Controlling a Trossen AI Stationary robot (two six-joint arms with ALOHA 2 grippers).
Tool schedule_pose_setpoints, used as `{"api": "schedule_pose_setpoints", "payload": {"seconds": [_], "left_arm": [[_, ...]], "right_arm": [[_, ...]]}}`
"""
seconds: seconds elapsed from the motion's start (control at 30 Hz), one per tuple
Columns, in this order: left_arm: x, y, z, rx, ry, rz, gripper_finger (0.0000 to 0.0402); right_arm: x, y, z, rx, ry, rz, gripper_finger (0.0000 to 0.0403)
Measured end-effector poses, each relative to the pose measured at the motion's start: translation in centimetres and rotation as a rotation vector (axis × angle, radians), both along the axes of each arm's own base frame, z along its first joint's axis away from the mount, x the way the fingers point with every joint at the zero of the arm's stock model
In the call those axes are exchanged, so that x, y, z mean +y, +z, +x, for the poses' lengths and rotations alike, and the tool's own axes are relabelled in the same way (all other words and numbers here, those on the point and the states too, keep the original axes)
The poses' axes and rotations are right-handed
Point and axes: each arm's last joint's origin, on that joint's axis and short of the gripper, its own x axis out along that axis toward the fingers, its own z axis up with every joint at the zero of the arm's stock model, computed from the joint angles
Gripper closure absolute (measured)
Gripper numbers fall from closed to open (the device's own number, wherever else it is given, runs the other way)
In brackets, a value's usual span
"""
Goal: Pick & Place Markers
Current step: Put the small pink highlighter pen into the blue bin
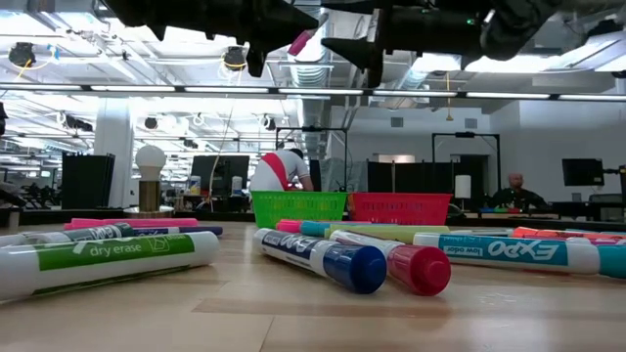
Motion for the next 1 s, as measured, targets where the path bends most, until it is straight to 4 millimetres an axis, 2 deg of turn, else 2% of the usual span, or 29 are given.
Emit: {"api": "schedule_pose_setpoints", "payload": {"seconds": [0.1, 0.63, 1.0], "left_arm": [[0.01, 0.0, 0.0, 0.0, 0.003, 0.0, 0.0348], [0.16, 0.11, -0.01, -0.01, 0.058, 0.006, 0.0348], [0.2, 0.37, 0.0, -0.036, 0.07, 0.005, 0.0348]], "right_arm": [[0.16, 0.18, 0.54, -0.006, 0.023, -0.003, 0.0138], [0.86, -0.13, 0.69, 0.033, 0.01, 0.008, 0.0138], [0.53, 0.02, 0.64, 0.018, -0.02, 0.006, 0.0138]]}}
